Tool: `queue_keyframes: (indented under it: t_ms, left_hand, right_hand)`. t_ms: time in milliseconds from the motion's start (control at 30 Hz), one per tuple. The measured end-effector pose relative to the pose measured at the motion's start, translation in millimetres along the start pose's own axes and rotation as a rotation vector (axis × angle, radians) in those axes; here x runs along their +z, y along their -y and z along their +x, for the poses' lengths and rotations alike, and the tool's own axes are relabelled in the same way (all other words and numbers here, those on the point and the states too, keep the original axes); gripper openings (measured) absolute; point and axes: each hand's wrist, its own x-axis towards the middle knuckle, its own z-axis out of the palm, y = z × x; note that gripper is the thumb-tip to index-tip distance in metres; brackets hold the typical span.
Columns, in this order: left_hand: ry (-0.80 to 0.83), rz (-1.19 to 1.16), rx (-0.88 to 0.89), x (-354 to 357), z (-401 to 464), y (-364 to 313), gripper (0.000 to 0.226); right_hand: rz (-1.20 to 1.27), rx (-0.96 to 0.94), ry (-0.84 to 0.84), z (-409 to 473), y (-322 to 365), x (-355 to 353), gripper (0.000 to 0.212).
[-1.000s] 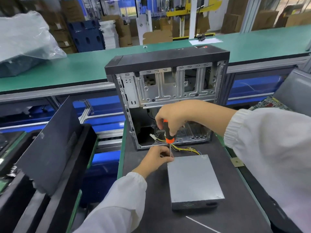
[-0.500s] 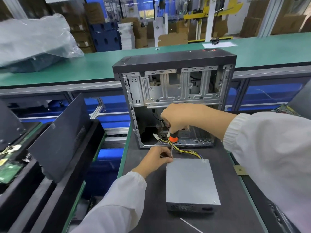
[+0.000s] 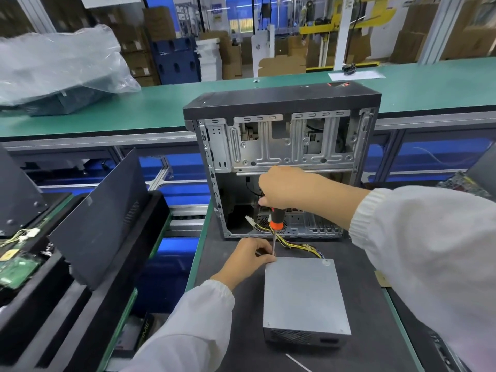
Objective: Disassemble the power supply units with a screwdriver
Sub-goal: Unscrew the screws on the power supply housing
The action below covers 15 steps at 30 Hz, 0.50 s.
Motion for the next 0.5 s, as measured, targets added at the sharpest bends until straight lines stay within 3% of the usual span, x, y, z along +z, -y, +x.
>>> queue_keyframes:
  t_ms: [100, 200, 300, 367, 433, 500]
  left_hand:
    - [-0.009, 0.007, -0.006, 1, 1, 0, 0.012]
    - [-0.005, 0.015, -0.008, 2, 2, 1, 0.011]
    - [-0.001, 0.022, 0.006, 3, 1, 4, 0.006]
    - [-0.009, 0.039, 0.005, 3, 0, 5, 0.006]
    - [-0.022, 0.067, 0.009, 4, 0, 5, 0.014]
    - [-0.034, 0.118, 0.021, 5, 0, 5, 0.018]
  right_hand:
    - [0.041, -0.128, 0.116, 1, -3, -6, 0.01]
    - [0.273, -0.131, 0.27, 2, -9, -13, 0.038]
    - [0.431, -0.024, 0.233, 3, -9, -10, 0.053]
    - [0.338, 0.084, 0.126, 1, -4, -5, 0.061]
    - [0.124, 0.129, 0.015, 1, -1, -1, 0.055]
    - [0.088, 0.087, 0.003, -1, -1, -1, 0.041]
